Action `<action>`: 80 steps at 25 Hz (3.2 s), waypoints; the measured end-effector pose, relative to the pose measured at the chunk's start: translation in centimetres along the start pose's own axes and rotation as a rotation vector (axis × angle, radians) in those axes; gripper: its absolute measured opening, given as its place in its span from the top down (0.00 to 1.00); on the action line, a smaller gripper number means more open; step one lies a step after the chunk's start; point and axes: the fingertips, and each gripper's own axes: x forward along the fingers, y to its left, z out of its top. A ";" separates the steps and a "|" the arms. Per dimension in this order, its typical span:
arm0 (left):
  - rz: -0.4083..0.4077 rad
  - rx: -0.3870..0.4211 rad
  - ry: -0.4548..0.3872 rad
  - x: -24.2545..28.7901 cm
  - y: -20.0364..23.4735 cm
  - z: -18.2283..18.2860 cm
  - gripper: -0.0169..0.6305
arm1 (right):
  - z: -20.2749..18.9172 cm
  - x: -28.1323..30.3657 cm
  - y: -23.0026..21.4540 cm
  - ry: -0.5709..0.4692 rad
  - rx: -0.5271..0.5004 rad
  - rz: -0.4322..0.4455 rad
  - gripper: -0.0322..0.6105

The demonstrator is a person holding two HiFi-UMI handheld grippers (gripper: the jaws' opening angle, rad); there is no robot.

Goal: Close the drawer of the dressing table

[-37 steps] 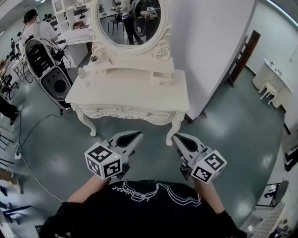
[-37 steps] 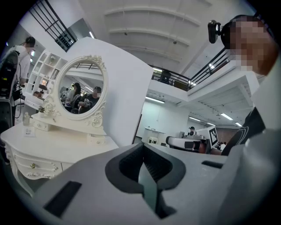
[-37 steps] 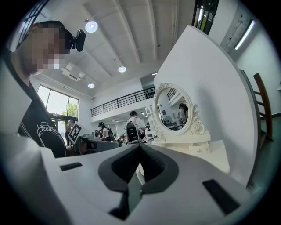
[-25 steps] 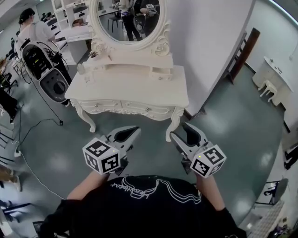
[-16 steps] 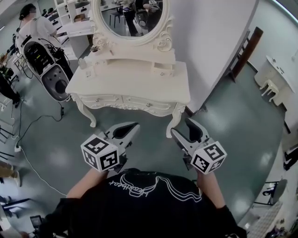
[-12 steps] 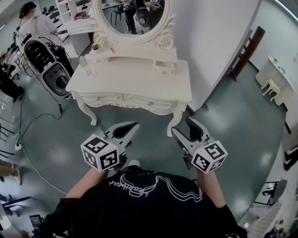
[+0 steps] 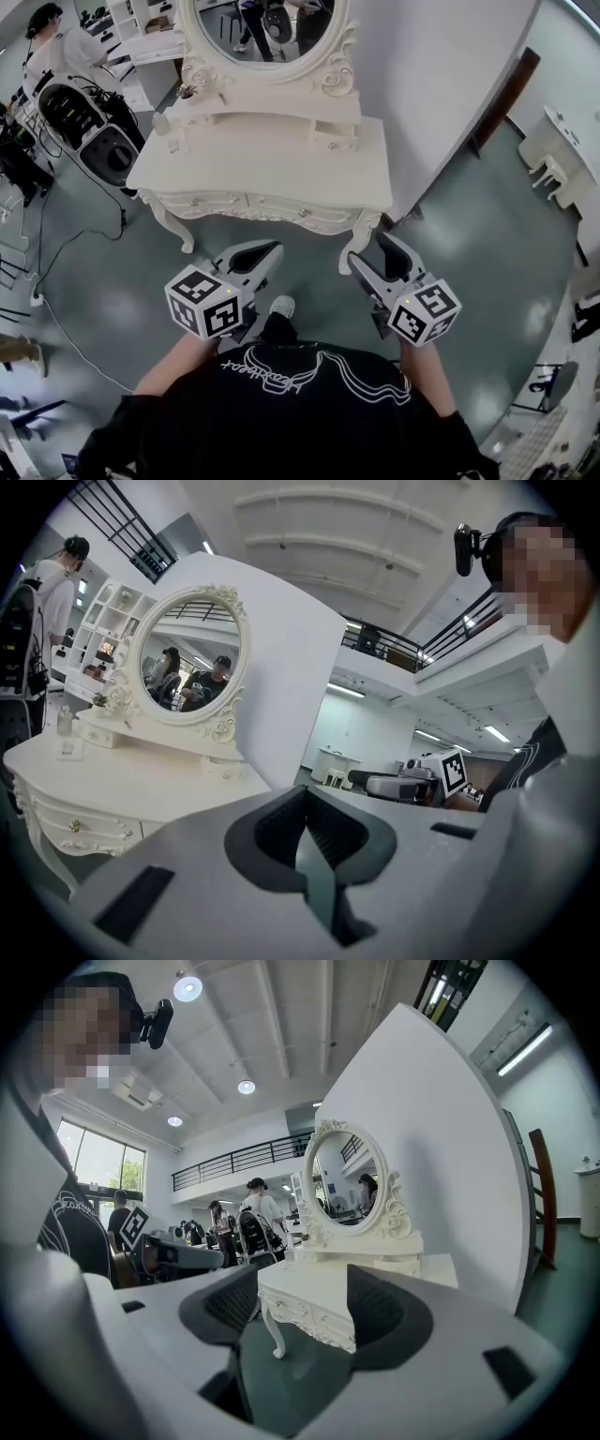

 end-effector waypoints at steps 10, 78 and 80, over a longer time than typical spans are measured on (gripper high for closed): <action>-0.032 -0.001 0.075 7.3 8.6 2.1 0.97 | 0.5 8.3 -6.9 0.034 0.055 -0.050 0.51; 0.093 -0.192 0.227 24.4 38.6 1.9 0.97 | -13.8 35.8 -32.4 0.420 0.156 -0.390 0.74; 0.090 -0.192 0.228 24.7 38.7 1.8 0.97 | -13.7 35.9 -32.5 0.413 0.156 -0.392 0.76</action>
